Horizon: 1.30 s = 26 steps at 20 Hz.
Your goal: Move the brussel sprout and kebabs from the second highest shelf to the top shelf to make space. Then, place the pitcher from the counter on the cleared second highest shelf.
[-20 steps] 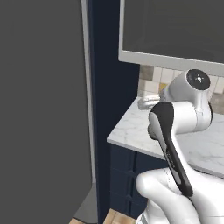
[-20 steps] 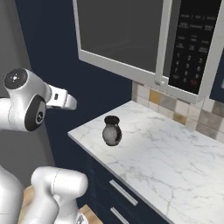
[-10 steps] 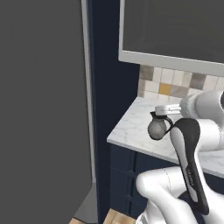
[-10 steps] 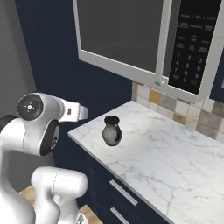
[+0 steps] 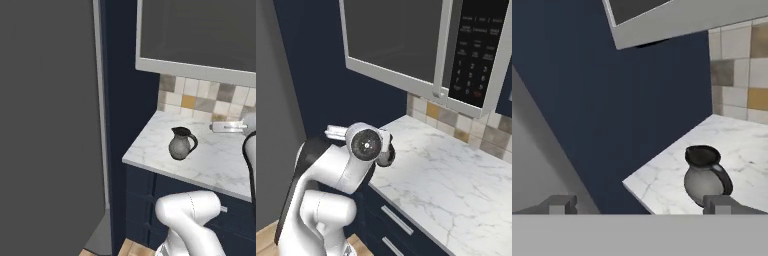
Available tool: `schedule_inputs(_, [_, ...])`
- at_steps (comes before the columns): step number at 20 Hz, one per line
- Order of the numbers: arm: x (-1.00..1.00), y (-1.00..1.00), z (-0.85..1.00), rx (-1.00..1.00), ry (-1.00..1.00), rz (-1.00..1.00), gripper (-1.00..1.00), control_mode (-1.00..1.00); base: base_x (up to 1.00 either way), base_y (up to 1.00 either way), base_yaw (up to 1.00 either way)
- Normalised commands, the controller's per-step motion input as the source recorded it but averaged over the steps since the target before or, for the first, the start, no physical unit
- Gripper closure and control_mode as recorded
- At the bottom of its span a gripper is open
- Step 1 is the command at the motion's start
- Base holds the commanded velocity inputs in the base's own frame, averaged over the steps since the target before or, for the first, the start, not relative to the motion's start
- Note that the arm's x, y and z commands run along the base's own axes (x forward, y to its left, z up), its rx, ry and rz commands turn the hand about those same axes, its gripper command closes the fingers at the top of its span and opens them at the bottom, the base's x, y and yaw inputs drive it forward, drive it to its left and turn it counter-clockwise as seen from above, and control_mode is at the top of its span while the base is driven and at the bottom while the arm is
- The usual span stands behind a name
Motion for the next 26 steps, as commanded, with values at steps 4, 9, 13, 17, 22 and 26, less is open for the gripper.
schedule_inputs(4, [0.0, -0.68, -0.13, 0.07, 0.0, 0.17, -1.0, -1.0, 0.0, 0.0, 0.0])
schedule_inputs(9, [0.0, -0.57, -0.21, 0.01, -0.04, 0.16, -1.0, -1.0, 0.0, 0.0, 0.0])
schedule_inputs(13, [0.01, -0.35, -0.21, 0.0, -0.09, 0.21, -1.0, -1.0, 0.0, 0.0, 0.0])
schedule_inputs(17, [0.17, -0.15, -0.26, -0.06, -0.05, 0.18, -1.0, -1.0, 0.0, 0.0, 0.0])
schedule_inputs(22, [0.42, 0.0, -0.4, -0.13, -0.02, 0.12, -1.0, -1.0, 0.0, 0.0, 0.0])
schedule_inputs(26, [0.55, 0.0, -0.48, -0.08, 0.0, 0.06, -1.0, -1.0, 0.0, 0.0, 0.0])
